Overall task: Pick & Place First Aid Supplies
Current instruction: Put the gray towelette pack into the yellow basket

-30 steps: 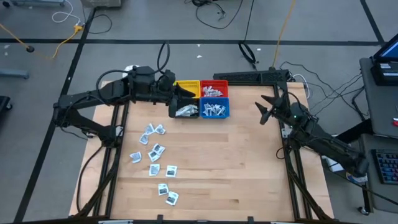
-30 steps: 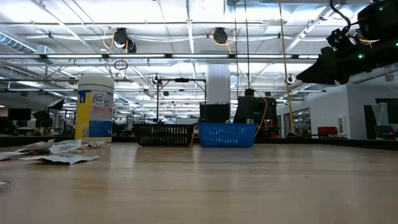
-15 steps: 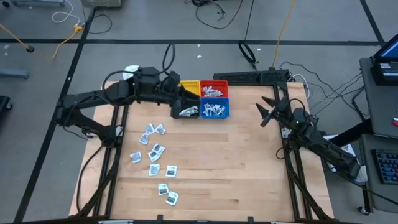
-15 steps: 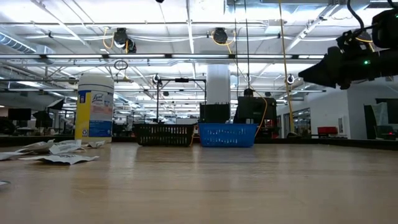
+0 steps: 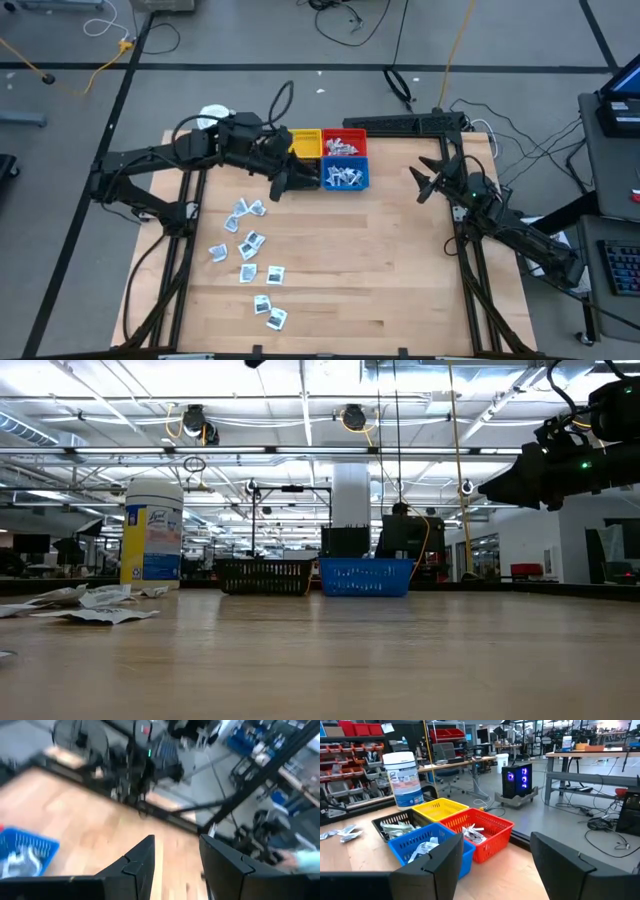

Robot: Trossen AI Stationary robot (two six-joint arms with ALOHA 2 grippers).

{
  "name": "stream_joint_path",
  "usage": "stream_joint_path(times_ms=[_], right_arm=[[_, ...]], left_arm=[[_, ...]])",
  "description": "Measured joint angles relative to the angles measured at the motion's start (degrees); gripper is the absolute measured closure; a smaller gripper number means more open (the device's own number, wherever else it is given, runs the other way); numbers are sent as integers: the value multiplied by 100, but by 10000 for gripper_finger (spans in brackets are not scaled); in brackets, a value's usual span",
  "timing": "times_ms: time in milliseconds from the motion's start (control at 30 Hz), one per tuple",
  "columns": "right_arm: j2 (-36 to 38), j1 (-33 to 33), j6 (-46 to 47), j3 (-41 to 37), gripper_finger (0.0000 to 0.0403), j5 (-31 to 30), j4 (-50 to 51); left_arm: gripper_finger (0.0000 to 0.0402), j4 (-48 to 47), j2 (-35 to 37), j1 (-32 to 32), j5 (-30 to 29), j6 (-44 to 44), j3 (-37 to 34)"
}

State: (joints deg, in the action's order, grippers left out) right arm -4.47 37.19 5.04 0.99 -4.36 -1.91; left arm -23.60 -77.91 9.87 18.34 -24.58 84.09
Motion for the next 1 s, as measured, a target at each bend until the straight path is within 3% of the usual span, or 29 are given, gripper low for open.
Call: stream_joint_path(times_ms=[300, 500, 800, 1000], right_arm=[[2, -2, 6, -10, 175, -4, -33], [2, -2, 6, -12, 178, -4, -37], [0, -2, 6, -12, 176, -4, -37], [0, -2, 6, -12, 178, -4, -39]], left_arm=[[243, -1463, 0, 61, 1048, 463, 0], [243, -2961, 1, 61, 1140, 1276, 0], [243, -5177, 0, 107, 495, 2208, 0], [243, -5613, 2, 83, -148, 1937, 0]])
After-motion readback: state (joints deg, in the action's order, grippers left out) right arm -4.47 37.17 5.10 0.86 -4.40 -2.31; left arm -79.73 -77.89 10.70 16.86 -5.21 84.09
